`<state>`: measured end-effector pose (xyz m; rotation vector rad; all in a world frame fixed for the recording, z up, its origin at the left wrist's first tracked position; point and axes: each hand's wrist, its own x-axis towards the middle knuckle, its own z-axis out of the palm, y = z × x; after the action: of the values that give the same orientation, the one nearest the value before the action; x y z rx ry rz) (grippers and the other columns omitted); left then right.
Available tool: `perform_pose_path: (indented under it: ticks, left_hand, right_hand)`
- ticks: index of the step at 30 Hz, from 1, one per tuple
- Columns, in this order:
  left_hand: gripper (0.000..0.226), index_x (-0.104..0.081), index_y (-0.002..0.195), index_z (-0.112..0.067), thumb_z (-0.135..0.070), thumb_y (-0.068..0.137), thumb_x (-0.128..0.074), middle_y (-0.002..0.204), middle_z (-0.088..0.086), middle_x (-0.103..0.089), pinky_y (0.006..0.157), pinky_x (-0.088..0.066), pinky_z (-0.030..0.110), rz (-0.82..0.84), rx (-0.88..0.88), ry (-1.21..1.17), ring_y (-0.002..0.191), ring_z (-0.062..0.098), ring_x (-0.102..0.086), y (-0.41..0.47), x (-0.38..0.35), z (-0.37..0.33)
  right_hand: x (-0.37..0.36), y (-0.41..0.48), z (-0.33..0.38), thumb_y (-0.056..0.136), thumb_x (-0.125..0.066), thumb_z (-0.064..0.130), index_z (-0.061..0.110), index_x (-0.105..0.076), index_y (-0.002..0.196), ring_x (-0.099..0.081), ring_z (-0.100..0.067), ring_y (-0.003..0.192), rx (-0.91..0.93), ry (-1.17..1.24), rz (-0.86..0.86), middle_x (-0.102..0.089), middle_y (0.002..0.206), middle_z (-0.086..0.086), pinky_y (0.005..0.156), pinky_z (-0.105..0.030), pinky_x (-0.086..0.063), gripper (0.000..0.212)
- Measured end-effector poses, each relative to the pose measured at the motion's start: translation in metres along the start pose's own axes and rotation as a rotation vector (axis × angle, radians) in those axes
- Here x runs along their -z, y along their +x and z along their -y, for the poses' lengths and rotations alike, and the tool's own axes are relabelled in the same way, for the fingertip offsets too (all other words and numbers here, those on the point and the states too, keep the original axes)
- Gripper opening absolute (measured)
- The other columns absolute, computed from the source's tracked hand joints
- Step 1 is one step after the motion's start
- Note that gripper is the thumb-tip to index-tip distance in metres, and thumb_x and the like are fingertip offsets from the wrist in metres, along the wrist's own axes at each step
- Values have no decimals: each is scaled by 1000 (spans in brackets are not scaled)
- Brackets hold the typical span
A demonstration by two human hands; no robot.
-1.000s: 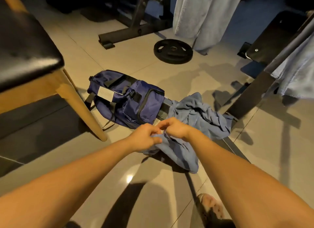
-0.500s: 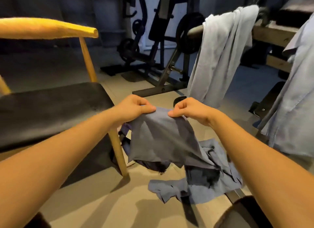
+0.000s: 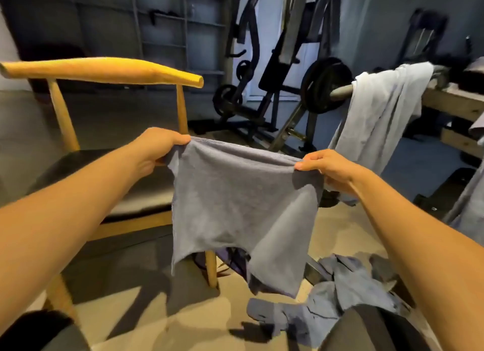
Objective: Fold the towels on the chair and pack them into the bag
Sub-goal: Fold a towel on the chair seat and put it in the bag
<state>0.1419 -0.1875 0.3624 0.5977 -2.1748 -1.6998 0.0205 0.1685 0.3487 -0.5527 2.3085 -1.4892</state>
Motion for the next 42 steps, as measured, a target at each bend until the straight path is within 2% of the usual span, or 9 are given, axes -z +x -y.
perform_pose_path:
  ticks: [4, 11, 15, 19, 23, 28, 34, 39, 42]
  left_hand:
    - [23, -75, 103, -13, -32, 90, -75, 100, 8, -72, 72, -51, 36, -112, 42, -62, 94, 25, -65, 7, 44, 8]
    - [21, -68, 107, -19, -37, 96, -69, 104, 5, -69, 84, -52, 41, -361, -93, -140, 92, 23, -62, 15, 119, -21]
    - [19, -74, 108, -25, -38, 94, -72, 107, -1, -71, 97, -54, 47, -321, -303, 22, 103, 22, -65, 20, 156, -31]
    - [24, -69, 117, -27, -23, 94, -72, 77, -8, -69, 75, -50, 24, -59, -480, 282, 78, 4, -65, 17, 147, -36]
    - [19, -69, 115, -30, -23, 97, -68, 64, -15, -68, 63, -46, 15, 203, -401, 430, 63, -2, -64, 19, 129, -33]
    - [20, -77, 92, -12, -29, 97, -69, 65, -5, -66, 59, -45, 17, 96, -336, 442, 61, 1, -59, 24, 133, -27]
    - [19, -78, 95, -16, -33, 97, -68, 91, 7, -74, 86, -58, 43, -12, -174, 211, 94, 27, -70, 29, 145, -23]
    - [16, -78, 102, -10, -22, 97, -68, 88, 6, -78, 62, -58, 29, -118, -115, 67, 78, 18, -75, 31, 156, -24]
    - [19, -77, 107, -9, -23, 97, -70, 97, 7, -75, 66, -55, 29, -250, -131, 81, 88, 21, -71, 38, 167, -26]
  right_hand:
    - [-25, 14, 43, 89, -75, 24, 9, -74, 79, -66, -19, 80, 104, -58, 2, -70, 80, -7, 73, -31, -49, 18]
    - [-97, 62, 139, 86, -80, 23, -6, -68, 76, -50, -24, 66, 427, -114, -324, -56, 73, -26, 63, -35, -41, 33]
    - [-139, 74, 191, 93, -72, 31, 2, -71, 76, -56, -25, 64, 405, -222, -208, -63, 72, -17, 59, -32, -44, 34]
    - [-184, 88, 204, 96, -68, 38, 16, -79, 98, -70, -18, 83, 366, -226, -56, -76, 92, -9, 69, -30, -55, 25]
    - [-217, 106, 202, 98, -66, 35, 6, -78, 102, -66, -20, 87, 474, -240, 112, -74, 96, -8, 78, -32, -52, 32]
    - [-226, 119, 193, 89, -74, 42, -2, -72, 87, -50, -22, 73, 482, -236, 155, -59, 78, -14, 70, -39, -39, 45]
    - [-202, 125, 162, 88, -77, 32, -3, -74, 94, -64, -17, 78, 375, -91, 328, -70, 87, -11, 73, -31, -53, 36]
    - [-210, 141, 140, 96, -69, 26, 10, -63, 84, -62, -23, 95, 318, -54, 485, -64, 99, -14, 88, -37, -54, 20]
    - [-221, 143, 132, 95, -70, 28, 14, -63, 78, -62, -20, 89, 304, 3, 436, -66, 89, -6, 82, -34, -53, 23]
